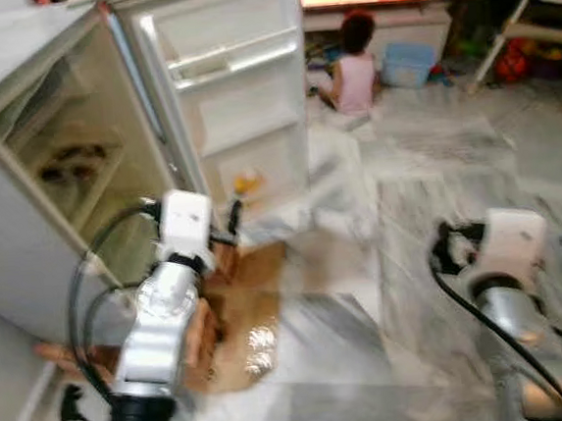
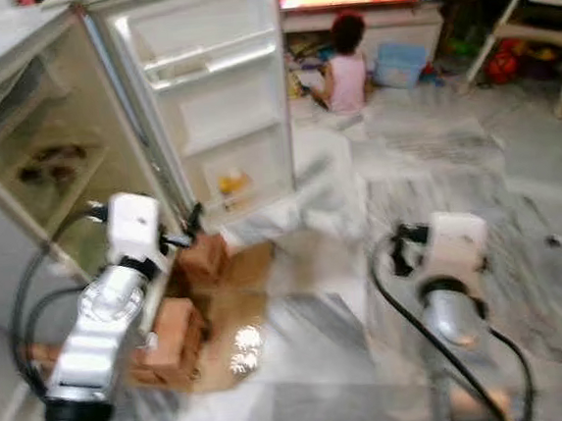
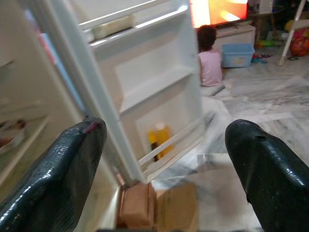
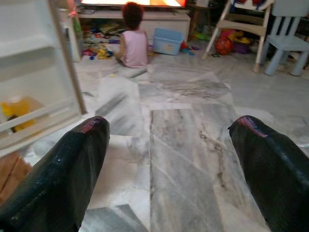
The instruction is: Restocking fridge
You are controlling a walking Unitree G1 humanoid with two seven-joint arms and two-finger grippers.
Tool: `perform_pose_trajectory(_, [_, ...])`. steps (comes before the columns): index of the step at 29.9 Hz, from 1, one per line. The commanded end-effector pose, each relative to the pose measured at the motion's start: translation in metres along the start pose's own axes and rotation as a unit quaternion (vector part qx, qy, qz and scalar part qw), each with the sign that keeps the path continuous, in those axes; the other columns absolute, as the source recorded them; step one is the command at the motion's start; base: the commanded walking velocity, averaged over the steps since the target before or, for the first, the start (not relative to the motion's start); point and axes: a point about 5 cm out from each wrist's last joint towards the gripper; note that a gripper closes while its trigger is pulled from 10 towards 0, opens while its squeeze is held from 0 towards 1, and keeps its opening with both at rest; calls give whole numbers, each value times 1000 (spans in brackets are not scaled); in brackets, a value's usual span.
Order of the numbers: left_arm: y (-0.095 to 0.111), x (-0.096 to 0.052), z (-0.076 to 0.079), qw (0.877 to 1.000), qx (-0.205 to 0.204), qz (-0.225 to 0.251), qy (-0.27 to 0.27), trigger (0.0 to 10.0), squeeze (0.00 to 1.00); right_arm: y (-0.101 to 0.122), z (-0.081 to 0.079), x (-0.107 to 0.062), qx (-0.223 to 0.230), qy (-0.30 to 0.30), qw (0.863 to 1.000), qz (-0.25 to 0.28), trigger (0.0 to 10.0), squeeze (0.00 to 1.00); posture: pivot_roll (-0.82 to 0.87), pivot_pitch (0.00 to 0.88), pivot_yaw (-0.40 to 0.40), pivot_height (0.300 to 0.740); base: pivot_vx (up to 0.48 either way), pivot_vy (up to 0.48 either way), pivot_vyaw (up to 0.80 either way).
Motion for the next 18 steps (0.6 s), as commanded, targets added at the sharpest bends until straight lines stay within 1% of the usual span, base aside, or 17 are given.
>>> perform_pose_trajectory(1, [4,2,11,1000,3,8,-17,10000,0,-1,7,0,-2,-13,1000,1,10000,0,-32,0,34,740,405,-255,0])
perform_pose_trajectory(7, [5,4,13,1000,11,11,-18,10000,0,-1,5,0,4,-13,1000,-1,10000,0,-32,0,32,740,349,-324,0])
perform_pose_trajectory(11, [6,5,14,1000,12,12,-17,10000,0,-2,5,3,5,-14,1000,-3,10000,0,-19,0,29,740,328,-347,-591])
perform_pose_trajectory(13, [12,6,16,1000,13,20,-15,10000,0,-1,4,6,10,-16,1000,-3,10000,0,-14,0,28,740,330,-345,-609])
perform_pose_trajectory(15, [20,6,18,999,13,32,-12,10000,0,5,1,10,14,-13,1000,8,10000,0,-4,0,27,740,328,-347,0])
perform_pose_trajectory(17, [21,6,18,999,12,34,-11,10000,0,6,-1,12,15,-13,1000,9,10000,0,-8,0,27,740,328,-347,0])
perform_pose_trajectory(18, [22,6,20,999,15,35,-15,10000,0,9,-3,15,20,-12,1000,11,10000,0,-6,0,28,740,330,-345,-481])
Point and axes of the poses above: a point about 5 cm out from each wrist's last joint towards the gripper, its own x axis pointing out of the wrist towards the gripper, its own y axis along the axis of the wrist's last joint, z = x × y, and after that the axes turned 11 degrees about -x, right-handed
